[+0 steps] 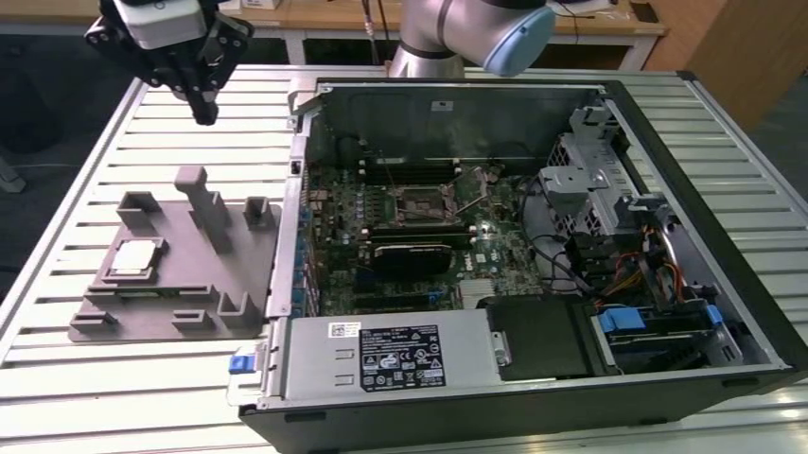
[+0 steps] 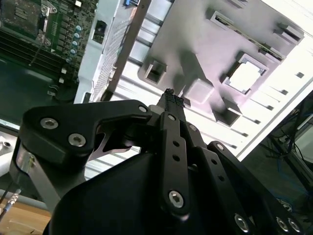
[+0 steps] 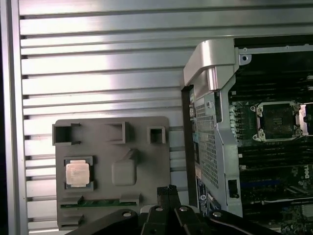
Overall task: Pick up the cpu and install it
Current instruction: 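Reach for the cpu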
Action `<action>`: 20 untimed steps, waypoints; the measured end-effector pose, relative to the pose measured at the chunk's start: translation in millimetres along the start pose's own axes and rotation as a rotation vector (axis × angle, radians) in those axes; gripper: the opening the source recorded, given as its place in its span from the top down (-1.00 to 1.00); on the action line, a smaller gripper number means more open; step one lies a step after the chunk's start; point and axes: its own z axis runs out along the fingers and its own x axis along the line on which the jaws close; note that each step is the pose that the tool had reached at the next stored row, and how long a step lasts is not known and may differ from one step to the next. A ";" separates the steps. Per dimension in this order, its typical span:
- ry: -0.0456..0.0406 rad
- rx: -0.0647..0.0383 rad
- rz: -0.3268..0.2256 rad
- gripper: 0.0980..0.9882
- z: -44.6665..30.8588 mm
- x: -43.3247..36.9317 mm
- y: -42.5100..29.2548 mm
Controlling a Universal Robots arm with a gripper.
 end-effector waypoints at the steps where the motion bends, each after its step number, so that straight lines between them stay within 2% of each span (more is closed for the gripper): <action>1: 0.0000 0.000 0.000 0.98 -0.1 2.2 -0.2; 20: -0.0017 0.000 0.002 0.98 -1.5 49.6 -3.9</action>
